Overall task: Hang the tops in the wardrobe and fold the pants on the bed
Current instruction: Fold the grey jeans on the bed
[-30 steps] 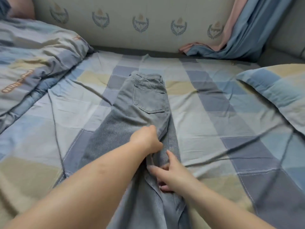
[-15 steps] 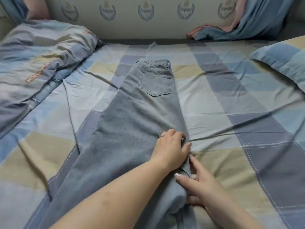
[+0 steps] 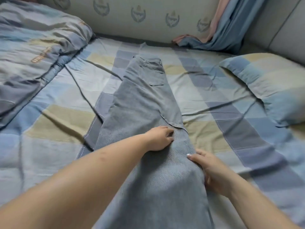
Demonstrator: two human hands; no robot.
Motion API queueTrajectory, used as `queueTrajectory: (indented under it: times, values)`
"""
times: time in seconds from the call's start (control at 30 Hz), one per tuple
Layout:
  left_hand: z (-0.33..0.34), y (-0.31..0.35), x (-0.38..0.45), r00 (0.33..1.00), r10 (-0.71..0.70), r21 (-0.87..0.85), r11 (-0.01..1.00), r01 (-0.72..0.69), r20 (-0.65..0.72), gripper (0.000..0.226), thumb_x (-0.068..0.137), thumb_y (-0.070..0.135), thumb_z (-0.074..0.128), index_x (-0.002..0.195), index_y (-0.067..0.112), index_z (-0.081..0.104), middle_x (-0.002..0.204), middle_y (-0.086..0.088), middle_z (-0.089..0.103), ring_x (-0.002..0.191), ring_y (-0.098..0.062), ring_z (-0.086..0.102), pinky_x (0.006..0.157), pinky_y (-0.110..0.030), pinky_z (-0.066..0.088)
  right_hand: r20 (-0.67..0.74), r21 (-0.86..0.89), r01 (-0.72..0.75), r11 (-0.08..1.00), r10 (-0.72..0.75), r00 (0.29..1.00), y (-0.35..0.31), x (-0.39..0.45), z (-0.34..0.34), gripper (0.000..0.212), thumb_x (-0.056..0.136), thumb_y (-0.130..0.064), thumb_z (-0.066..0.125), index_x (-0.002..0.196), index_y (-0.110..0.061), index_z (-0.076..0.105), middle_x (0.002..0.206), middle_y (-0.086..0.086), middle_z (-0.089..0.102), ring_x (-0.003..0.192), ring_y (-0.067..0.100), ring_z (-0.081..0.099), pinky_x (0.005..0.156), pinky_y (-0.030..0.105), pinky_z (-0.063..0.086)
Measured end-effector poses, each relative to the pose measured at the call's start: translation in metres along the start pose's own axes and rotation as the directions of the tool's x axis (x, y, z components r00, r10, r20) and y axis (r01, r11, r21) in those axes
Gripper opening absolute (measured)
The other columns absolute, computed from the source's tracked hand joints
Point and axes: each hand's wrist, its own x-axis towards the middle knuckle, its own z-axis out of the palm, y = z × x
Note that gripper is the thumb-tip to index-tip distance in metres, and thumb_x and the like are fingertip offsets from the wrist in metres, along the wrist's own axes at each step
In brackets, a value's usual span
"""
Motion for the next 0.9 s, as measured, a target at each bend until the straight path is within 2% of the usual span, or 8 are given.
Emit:
queueTrajectory:
  times: [0.13, 0.23, 0.37, 0.53, 0.67, 0.77, 0.83, 0.9]
  values:
    - [0.009, -0.010, -0.056, 0.993, 0.039, 0.253, 0.965, -0.066, 0.111, 0.060, 0.097, 0.045, 0.041, 0.150, 0.026, 0.020, 0.158, -0.005, 0.017, 0.146, -0.023, 0.011, 0.119, -0.036, 0.010, -0.162, -0.152, -0.139, 0.979, 0.115, 0.980, 0.034, -0.054, -0.003, 0.017, 0.092, -0.021, 0.060, 0.098, -0.007, 0.067, 0.085, 0.002, 0.074, 0.070, 0.010, 0.069, 0.056, 0.021, 0.052]
    - [0.017, -0.023, -0.099, 0.996, 0.028, 0.320, 0.946, -0.054, 0.085, 0.064, 0.097, 0.051, 0.035, 0.151, 0.028, 0.012, 0.160, -0.004, 0.008, 0.147, -0.023, 0.004, 0.119, -0.038, 0.005, -0.196, -0.208, -0.189, 0.960, 0.149, 0.969, 0.046, -0.085, 0.007, 0.013, 0.089, -0.020, 0.064, 0.097, -0.011, 0.069, 0.094, 0.000, 0.075, 0.082, 0.012, 0.071, 0.061, 0.024, 0.053]
    - [0.025, -0.027, -0.135, 0.998, 0.025, 0.362, 0.931, -0.045, 0.061, 0.065, 0.096, 0.058, 0.028, 0.151, 0.029, 0.011, 0.161, -0.005, 0.004, 0.147, -0.023, 0.001, 0.119, -0.040, 0.001, -0.328, -0.254, -0.235, 0.938, 0.145, 0.933, 0.064, -0.115, 0.012, 0.016, 0.091, -0.024, 0.062, 0.081, -0.012, 0.063, 0.078, 0.004, 0.065, 0.065, 0.011, 0.062, 0.052, 0.019, 0.050]
    - [0.048, -0.031, -0.164, 0.994, -0.007, 0.402, 0.914, 0.051, -0.110, 0.062, 0.097, 0.057, 0.019, 0.152, 0.028, 0.010, 0.161, -0.005, 0.004, 0.148, -0.021, -0.002, 0.119, -0.042, -0.002, -0.199, -0.441, -0.198, 0.875, 0.120, 0.973, 0.071, -0.120, 0.012, 0.011, 0.088, -0.021, 0.066, 0.093, -0.011, 0.067, 0.086, 0.002, 0.074, 0.073, 0.013, 0.069, 0.058, 0.021, 0.053]
    - [0.058, -0.022, -0.202, 0.995, -0.088, 0.413, 0.905, 0.101, -0.052, 0.067, 0.095, 0.061, 0.017, 0.152, 0.029, 0.003, 0.161, -0.005, -0.002, 0.147, -0.020, -0.005, 0.118, -0.042, -0.004, -0.034, -0.547, -0.175, 0.819, 0.187, 0.982, 0.098, -0.137, -0.003, 0.019, 0.089, -0.024, 0.064, 0.102, -0.012, 0.070, 0.100, 0.005, 0.074, 0.095, 0.016, 0.069, 0.080, 0.027, 0.054]
    - [0.082, -0.025, -0.252, 0.967, -0.018, 0.432, 0.892, 0.131, -0.256, 0.064, 0.094, 0.059, 0.017, 0.151, 0.029, 0.015, 0.160, -0.002, 0.012, 0.147, -0.017, 0.007, 0.119, -0.037, 0.004, -0.079, -0.603, -0.179, 0.778, 0.166, 0.983, 0.163, -0.146, -0.014, 0.022, 0.089, -0.024, 0.065, 0.094, -0.004, 0.073, 0.090, 0.007, 0.075, 0.084, 0.014, 0.068, 0.081, 0.029, 0.052]
    - [0.102, -0.023, -0.282, 0.866, 0.081, 0.388, 0.912, 0.136, -0.493, 0.057, 0.095, 0.050, 0.027, 0.143, 0.023, 0.042, 0.150, -0.004, 0.039, 0.141, -0.019, 0.032, 0.117, -0.040, 0.020, -0.110, -0.559, -0.153, 0.815, 0.111, 0.988, 0.207, -0.147, -0.017, 0.012, 0.088, -0.016, 0.064, 0.091, -0.009, 0.074, 0.081, -0.003, 0.075, 0.077, 0.008, 0.065, 0.073, 0.016, 0.050]
    - [0.130, -0.023, -0.304, 0.747, 0.142, 0.293, 0.953, 0.073, -0.649, 0.048, 0.092, 0.035, 0.039, 0.132, 0.015, 0.056, 0.140, -0.006, 0.051, 0.134, -0.022, 0.042, 0.111, -0.045, 0.027, -0.152, -0.572, -0.138, 0.808, 0.061, 0.987, 0.236, -0.143, -0.016, 0.010, 0.087, -0.009, 0.066, 0.096, -0.013, 0.069, 0.094, -0.002, 0.073, 0.088, 0.011, 0.063, 0.075, 0.013, 0.045]
